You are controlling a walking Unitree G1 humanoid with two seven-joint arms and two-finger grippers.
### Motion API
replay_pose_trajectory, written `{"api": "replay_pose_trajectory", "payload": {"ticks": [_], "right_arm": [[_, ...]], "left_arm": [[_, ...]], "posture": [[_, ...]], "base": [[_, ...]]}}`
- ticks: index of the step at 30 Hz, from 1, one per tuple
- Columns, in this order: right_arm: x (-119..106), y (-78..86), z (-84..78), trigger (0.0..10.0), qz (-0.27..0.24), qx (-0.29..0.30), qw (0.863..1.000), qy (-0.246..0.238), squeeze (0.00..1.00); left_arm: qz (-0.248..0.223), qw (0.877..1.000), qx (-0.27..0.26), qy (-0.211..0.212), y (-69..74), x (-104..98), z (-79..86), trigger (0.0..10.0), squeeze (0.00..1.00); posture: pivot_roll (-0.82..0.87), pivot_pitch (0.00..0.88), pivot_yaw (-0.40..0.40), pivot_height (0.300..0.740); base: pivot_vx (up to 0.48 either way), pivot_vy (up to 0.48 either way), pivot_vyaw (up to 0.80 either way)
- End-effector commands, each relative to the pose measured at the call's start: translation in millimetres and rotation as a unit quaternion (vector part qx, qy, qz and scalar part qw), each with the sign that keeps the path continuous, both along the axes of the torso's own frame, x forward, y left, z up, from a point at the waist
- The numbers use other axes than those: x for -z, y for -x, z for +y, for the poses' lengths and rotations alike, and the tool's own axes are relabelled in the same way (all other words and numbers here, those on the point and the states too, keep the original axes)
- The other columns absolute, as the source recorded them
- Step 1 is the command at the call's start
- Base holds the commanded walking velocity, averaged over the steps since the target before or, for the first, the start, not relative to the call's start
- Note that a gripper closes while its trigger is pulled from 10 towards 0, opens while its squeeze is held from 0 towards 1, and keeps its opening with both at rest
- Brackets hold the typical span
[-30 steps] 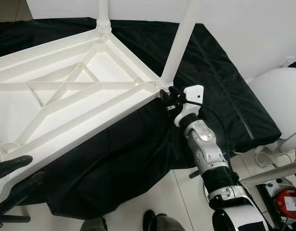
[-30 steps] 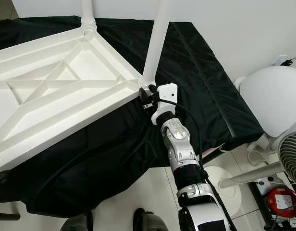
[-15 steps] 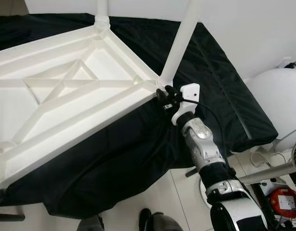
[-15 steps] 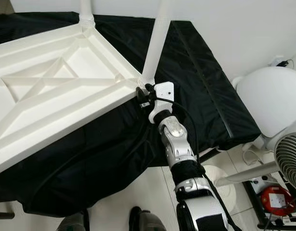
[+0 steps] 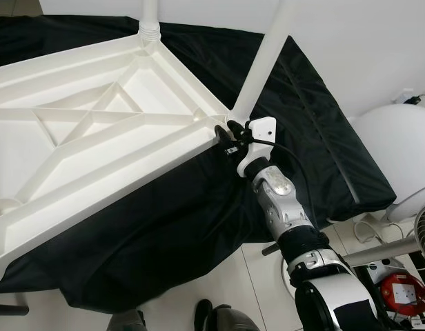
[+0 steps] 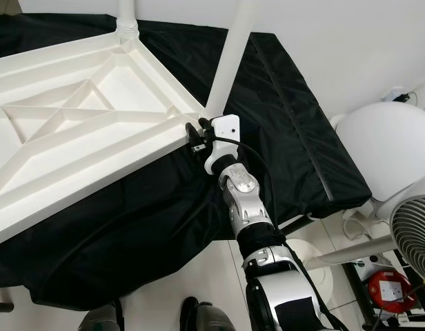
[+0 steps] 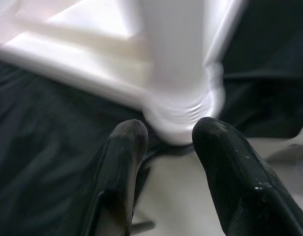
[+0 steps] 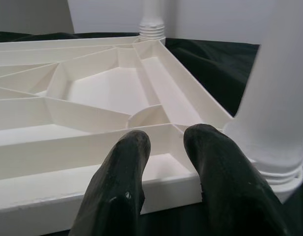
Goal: Building children table
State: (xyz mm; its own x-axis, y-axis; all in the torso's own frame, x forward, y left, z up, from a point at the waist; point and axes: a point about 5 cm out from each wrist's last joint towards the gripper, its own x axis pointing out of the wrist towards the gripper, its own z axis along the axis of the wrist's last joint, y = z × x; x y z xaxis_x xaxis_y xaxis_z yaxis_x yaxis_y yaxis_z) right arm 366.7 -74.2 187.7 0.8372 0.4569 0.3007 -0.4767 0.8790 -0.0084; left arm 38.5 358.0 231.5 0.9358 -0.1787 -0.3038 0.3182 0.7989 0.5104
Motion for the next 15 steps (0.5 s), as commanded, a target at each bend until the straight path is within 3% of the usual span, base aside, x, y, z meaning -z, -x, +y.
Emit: {"api": "replay_pose_trajectory", "payload": {"ticks": [1,4,5,8,10,13,15], "right_arm": [[3.0,-0.6,-4.3,10.0,0.002,0.005,1.000,0.001,0.00],[3.1,-0.6,-3.9,10.0,0.002,0.004,1.000,0.000,0.00],[3.0,-0.7,-4.0,10.0,0.001,0.004,1.000,0.000,0.00],[2.5,-0.7,-5.0,10.0,-0.001,0.006,1.000,-0.001,0.00],[3.8,0.8,-10.3,10.0,-0.003,0.017,1.000,-0.003,0.00],[4.9,1.6,-12.7,10.0,-0.003,0.022,1.000,-0.003,0.00],[5.8,2.5,-16.9,10.0,-0.003,0.030,1.000,-0.005,0.00]], "left_arm": [[0.010,1.000,-0.012,-0.006,3.7,0.6,3.2,10.0,0.00],[0.012,0.999,-0.030,-0.006,2.2,0.8,9.6,10.0,0.00],[-0.005,0.998,-0.064,-0.022,-6.2,-0.8,21.0,10.0,0.00],[-0.024,0.995,-0.088,-0.049,-16.3,-2.1,30.1,10.0,0.00],[-0.071,0.983,-0.136,-0.097,-41.8,-6.9,45.9,10.0,0.00],[-0.088,0.979,-0.146,-0.111,-51.3,-9.8,49.1,10.0,0.00],[-0.128,0.969,-0.169,-0.123,-72.7,-16.5,55.0,10.0,0.00]], "posture": [[0.45,0.190,-0.167,0.740],[0.45,0.190,-0.167,0.740],[0.44,0.187,-0.163,0.740],[0.42,0.184,-0.151,0.740],[0.40,0.183,-0.145,0.740],[0.39,0.183,-0.137,0.740],[0.37,0.186,-0.130,0.740]], "base": [[0.000,0.000,0.00],[0.000,0.000,0.00],[0.000,0.000,0.00],[0.000,0.000,0.00],[0.000,0.000,0.00],[0.000,0.000,0.00],[0.000,0.000,0.00]]}}
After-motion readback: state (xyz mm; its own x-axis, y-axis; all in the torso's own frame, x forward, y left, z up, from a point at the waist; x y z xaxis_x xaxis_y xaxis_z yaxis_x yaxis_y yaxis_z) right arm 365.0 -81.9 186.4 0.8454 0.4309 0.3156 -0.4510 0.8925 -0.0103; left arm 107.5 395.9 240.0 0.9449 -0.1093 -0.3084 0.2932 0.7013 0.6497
